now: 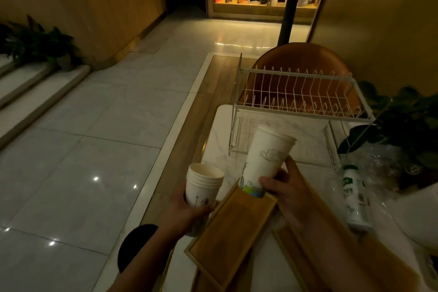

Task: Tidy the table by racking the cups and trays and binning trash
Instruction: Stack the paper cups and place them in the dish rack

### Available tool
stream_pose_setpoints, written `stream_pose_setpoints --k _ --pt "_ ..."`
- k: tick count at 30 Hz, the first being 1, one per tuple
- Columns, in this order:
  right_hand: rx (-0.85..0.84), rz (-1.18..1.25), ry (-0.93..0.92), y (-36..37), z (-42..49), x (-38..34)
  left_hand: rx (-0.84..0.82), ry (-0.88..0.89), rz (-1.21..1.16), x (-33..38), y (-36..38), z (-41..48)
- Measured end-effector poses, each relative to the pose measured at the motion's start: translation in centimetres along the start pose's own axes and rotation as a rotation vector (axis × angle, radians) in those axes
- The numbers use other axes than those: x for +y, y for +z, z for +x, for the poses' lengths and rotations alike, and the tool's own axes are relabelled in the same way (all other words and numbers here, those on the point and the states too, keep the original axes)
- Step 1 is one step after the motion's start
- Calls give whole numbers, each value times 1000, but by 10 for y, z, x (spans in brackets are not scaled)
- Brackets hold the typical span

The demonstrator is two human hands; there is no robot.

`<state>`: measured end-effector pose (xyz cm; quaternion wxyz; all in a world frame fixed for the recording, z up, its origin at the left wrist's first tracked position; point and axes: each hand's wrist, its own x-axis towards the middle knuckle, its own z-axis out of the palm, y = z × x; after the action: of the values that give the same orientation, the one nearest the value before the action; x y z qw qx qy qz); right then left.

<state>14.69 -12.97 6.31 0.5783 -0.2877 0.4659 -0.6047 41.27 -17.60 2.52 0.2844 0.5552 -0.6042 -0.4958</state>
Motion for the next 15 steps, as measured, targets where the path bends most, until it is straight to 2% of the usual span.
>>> stream_pose_setpoints --k 5,12,15 --pt "107 -127 -172 21 12 -24 -61 25 14 18 16 -1" --pt "96 -371 -148 53 6 -2 -109 97 44 24 27 -4" --pt "5 -376 -90 51 -3 4 -95 118 3 25 29 -7"
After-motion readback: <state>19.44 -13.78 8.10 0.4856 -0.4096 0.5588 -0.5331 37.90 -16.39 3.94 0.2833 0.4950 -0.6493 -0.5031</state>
